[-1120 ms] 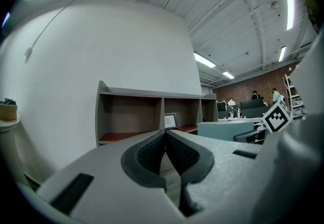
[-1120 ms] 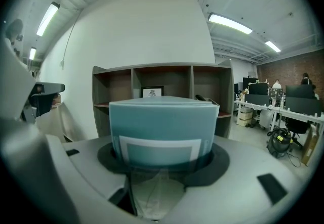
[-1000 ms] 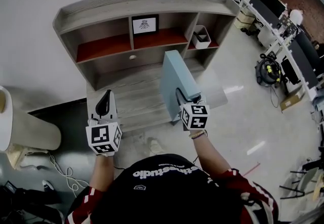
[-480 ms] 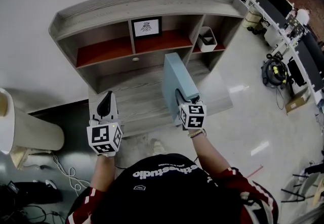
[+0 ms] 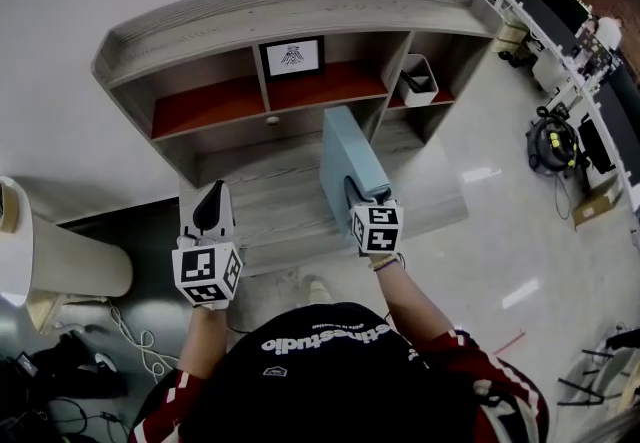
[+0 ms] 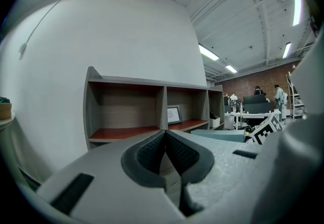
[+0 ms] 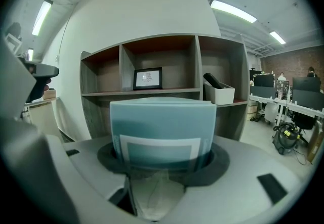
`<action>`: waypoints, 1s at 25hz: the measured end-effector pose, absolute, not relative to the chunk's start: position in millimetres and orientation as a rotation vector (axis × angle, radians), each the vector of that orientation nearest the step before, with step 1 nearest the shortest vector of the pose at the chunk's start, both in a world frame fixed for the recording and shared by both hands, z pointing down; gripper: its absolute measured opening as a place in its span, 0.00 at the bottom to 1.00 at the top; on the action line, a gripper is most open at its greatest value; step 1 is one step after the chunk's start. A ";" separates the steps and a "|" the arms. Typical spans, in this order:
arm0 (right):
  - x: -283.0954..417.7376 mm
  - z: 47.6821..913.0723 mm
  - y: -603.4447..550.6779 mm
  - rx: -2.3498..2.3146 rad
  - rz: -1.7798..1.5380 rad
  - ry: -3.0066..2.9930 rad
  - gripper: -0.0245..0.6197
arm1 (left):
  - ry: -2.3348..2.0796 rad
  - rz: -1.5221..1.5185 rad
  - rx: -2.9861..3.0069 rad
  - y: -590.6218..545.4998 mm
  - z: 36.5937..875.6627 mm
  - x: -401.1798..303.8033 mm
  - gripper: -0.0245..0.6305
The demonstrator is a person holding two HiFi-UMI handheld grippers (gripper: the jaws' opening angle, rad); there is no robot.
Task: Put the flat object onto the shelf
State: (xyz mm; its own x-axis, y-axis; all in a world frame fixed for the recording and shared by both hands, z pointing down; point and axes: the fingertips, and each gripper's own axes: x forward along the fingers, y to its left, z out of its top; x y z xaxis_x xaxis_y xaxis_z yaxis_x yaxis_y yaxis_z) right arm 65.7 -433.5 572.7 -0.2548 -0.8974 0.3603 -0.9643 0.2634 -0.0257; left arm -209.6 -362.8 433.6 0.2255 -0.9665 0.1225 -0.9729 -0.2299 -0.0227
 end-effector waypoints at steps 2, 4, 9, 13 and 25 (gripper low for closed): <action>64.3 574.0 -440.3 1.722 0.347 -2.271 0.46 | -1.913 0.177 2.404 -366.2 435.8 -211.4 0.05; 62.7 575.6 -446.4 1.724 0.337 -2.272 0.46 | -1.915 0.184 2.396 -368.6 438.5 -213.0 0.05; 56.2 578.8 -460.6 1.714 0.282 -2.272 0.46 | -1.934 0.193 2.389 -374.8 436.7 -215.7 0.05; 51.4 580.2 -473.0 1.713 0.264 -2.267 0.46 | -1.946 0.196 2.386 -380.5 436.1 -217.9 0.05; 44.2 583.5 -503.4 1.712 0.251 -2.265 0.47 | -1.972 0.204 2.356 -394.8 437.9 -229.6 0.05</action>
